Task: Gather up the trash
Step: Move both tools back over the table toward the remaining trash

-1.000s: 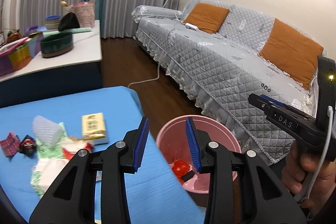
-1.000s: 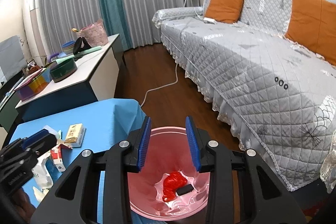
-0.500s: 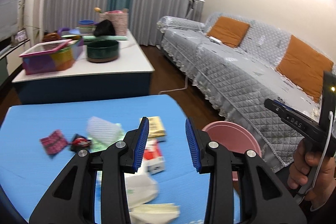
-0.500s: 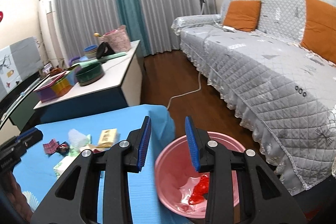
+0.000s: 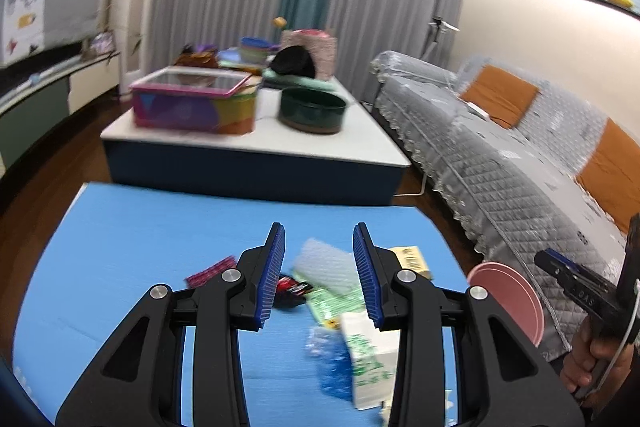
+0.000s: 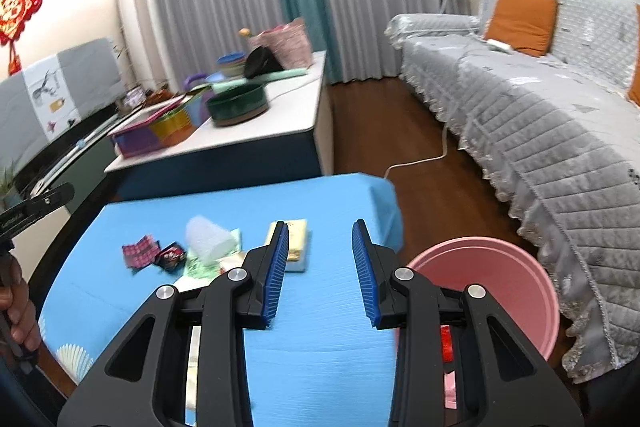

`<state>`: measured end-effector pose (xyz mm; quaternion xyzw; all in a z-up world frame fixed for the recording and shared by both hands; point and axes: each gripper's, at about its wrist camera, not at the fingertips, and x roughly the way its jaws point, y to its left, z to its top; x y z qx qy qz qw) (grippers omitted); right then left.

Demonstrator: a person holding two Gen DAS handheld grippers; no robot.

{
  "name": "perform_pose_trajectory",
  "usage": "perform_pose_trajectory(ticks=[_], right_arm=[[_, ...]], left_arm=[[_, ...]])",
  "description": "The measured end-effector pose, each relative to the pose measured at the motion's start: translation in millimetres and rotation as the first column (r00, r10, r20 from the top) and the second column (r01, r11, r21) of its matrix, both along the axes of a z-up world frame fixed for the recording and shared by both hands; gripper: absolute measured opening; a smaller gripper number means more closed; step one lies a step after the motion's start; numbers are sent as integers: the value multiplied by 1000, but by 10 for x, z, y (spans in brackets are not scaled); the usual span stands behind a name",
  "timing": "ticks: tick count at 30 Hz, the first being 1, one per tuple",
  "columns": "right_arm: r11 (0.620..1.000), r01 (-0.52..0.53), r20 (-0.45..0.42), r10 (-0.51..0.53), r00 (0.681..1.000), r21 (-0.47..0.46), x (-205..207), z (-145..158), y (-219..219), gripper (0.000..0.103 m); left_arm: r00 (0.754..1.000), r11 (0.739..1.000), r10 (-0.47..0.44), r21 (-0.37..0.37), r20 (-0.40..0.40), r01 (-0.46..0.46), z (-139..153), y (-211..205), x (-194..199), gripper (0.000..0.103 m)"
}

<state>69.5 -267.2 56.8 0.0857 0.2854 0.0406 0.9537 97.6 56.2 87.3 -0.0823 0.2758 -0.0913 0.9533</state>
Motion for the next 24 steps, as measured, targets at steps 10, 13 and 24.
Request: perform_pose_trajectory(ticks=[10, 13, 24], right_arm=[[994, -102, -98, 98, 990, -32, 379, -436, 485, 34], [991, -128, -124, 124, 984, -29, 473, -551, 568, 34], [984, -177, -233, 179, 956, 32, 735, -916, 645, 34]], left_arm=[[992, 997, 82, 2, -98, -83, -598, 243, 251, 30], [989, 996, 87, 6, -124, -87, -733, 237, 353, 30], [974, 997, 77, 25, -215, -73, -1133, 155, 694, 30]])
